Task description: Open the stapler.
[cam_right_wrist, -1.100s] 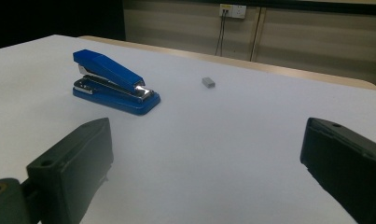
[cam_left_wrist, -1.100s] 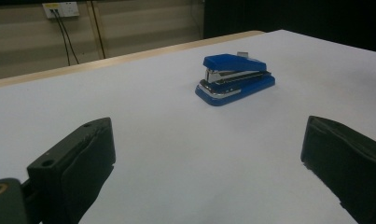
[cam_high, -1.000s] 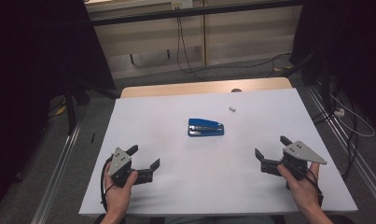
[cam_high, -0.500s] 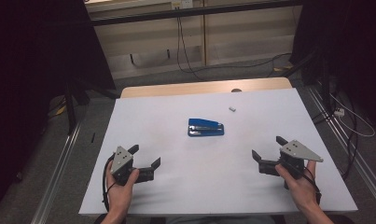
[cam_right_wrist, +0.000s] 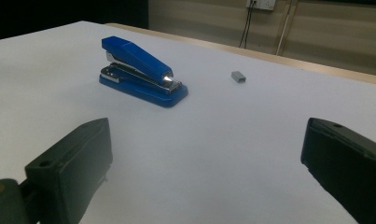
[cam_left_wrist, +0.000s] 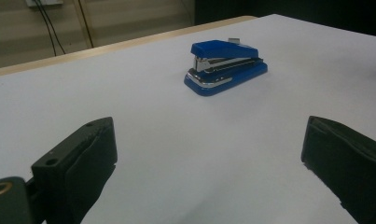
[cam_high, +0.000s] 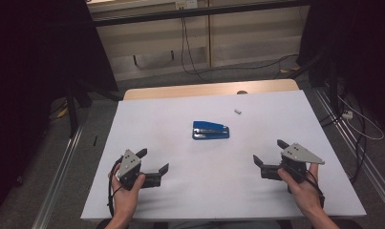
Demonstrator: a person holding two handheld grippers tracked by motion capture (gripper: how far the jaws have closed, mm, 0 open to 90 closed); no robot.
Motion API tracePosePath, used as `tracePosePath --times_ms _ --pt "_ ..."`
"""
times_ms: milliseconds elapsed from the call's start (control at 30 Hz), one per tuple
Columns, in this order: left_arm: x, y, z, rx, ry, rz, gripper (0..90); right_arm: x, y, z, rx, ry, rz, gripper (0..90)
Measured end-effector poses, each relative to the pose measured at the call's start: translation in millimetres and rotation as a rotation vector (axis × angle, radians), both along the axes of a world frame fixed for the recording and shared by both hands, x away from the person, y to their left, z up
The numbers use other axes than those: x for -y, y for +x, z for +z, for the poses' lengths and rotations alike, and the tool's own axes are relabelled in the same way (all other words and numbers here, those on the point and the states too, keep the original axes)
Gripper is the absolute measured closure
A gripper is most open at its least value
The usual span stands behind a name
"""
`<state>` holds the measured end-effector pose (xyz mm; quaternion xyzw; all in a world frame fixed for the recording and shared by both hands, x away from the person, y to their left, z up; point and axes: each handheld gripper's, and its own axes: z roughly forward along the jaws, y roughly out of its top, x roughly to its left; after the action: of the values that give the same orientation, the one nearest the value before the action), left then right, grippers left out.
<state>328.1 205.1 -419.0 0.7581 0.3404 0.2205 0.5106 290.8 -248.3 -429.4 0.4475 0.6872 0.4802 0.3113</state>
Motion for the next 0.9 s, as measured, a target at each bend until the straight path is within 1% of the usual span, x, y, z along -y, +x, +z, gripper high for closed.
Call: tracePosePath --times_ms 67,167,200,267,300,333,400,467,500,533,567,600,700,733,767,800,833,867,900 --pt "1.0 1.5 -0.9 -0.003 -0.001 -0.003 3.9 -0.6 1.0 -0.6 -0.005 0.001 0.004 1.8" --pt "4.0 3.2 -2.2 -0.025 0.003 -0.025 5.1 -1.9 2.6 -1.2 -0.009 -0.002 0.008 1.8" --pt "5.5 3.4 -2.6 -0.032 -0.001 -0.03 5.6 -2.7 3.1 -1.5 -0.013 -0.003 0.012 2.0" --pt "7.8 4.1 -3.3 -0.031 0.022 -0.04 5.7 -4.9 4.6 -2.0 -0.035 -0.015 0.033 2.5" --pt "9.8 3.7 -4.2 -0.04 0.035 -0.04 5.8 -6.5 5.0 -2.1 -0.043 -0.024 0.047 2.6" --pt "11.0 3.6 -4.7 -0.045 0.05 -0.039 5.9 -7.9 5.2 -1.8 -0.048 -0.023 0.056 2.7" --pt "14.9 3.6 -5.9 -0.057 0.059 -0.046 5.9 -10.9 6.5 -1.1 -0.048 -0.006 0.062 2.8" --pt "18.6 4.6 -5.6 -0.058 0.07 -0.059 6.1 -13.7 9.2 -1.4 -0.05 -0.009 0.076 4.9" --pt "21.3 5.9 -5.1 -0.063 0.065 -0.075 6.2 -16.4 11.8 -2.5 -0.065 -0.006 0.095 5.2" --pt "21.3 5.9 -5.1 -0.063 0.065 -0.075 6.4 -16.4 11.8 -2.5 -0.065 -0.006 0.095 5.2" --pt "22.8 7.3 -4.9 -0.068 0.056 -0.089 6.4 -17.2 12.8 -3.0 -0.077 0.003 0.102 4.9" --pt "24.7 9.4 -4.9 -0.08 0.036 -0.095 6.9 -17.9 14.2 -3.4 -0.089 0.006 0.113 4.9" --pt "28.8 13.4 -2.8 -0.094 0.02 -0.109 8.2 -20.2 16.8 -4.0 -0.094 0.002 0.112 4.6" --pt "30.0 14.7 -1.9 -0.089 0.028 -0.114 8.3 -20.4 17.7 -3.5 -0.097 0.002 0.113 4.2" --pt "31.7 16.8 -0.6 -0.086 0.019 -0.113 8.3 -21.1 20.2 -1.9 -0.103 0.011 0.115 4.7" --pt "31.7 16.8 -0.6 -0.086 0.019 -0.113 8.2 -21.1 20.2 -1.9 -0.103 0.011 0.115 4.7" --pt "32.4 18.8 0.4 -0.095 -0.005 -0.111 8.2 -21.6 21.2 -0.8 -0.111 0.019 0.119 5.0" --pt "32.8 20.4 1.4 -0.086 -0.009 -0.108 8.3 -22.1 23.2 0.5 -0.106 0.02 0.136 4.9" --pt "33.4 21.7 2.6 -0.074 -0.001 -0.1 8.2 -22.9 24.6 1.3 -0.093 0.023 0.146 4.6"
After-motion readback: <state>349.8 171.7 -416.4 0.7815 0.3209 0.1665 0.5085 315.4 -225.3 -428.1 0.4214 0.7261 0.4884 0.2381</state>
